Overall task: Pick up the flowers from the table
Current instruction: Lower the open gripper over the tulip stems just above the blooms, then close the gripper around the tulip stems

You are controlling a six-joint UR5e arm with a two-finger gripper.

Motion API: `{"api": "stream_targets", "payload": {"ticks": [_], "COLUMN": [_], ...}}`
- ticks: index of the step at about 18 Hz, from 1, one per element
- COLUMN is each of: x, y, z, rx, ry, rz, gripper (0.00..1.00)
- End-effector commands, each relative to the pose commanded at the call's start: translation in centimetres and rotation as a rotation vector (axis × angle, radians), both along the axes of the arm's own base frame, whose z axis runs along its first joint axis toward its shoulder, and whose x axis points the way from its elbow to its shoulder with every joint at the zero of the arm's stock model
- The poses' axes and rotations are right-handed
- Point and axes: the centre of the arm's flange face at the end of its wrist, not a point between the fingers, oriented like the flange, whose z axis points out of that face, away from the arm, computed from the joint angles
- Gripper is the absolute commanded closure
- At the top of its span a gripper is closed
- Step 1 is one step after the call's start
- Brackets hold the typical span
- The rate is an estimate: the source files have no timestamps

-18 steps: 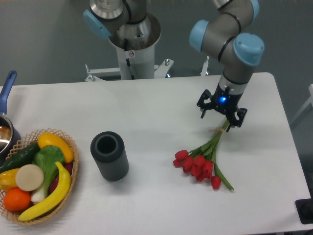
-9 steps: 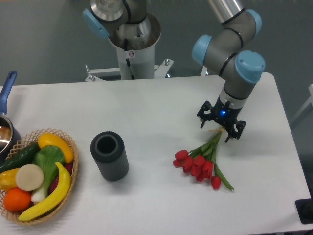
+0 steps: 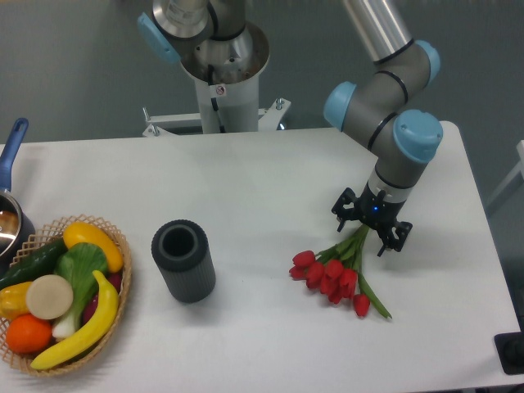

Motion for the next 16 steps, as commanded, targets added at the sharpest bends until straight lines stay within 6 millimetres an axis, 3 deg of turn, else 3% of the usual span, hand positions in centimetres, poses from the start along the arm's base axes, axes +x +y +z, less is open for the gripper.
{"api": "stream_targets", "payload": {"ticks": [7,13,16], "x": [0.6,0.5,0.5], "y": [0.5,0.5,0.5], "z": [-0.9,-1.2,-1.0], "rx": [-0.007,-0.032,-0.031], "ry": [-0.016,-0.008,-0.005], "rz": [-0.011,-0.013,-0.013], "gripper": [0.01,0.30,0.38]}}
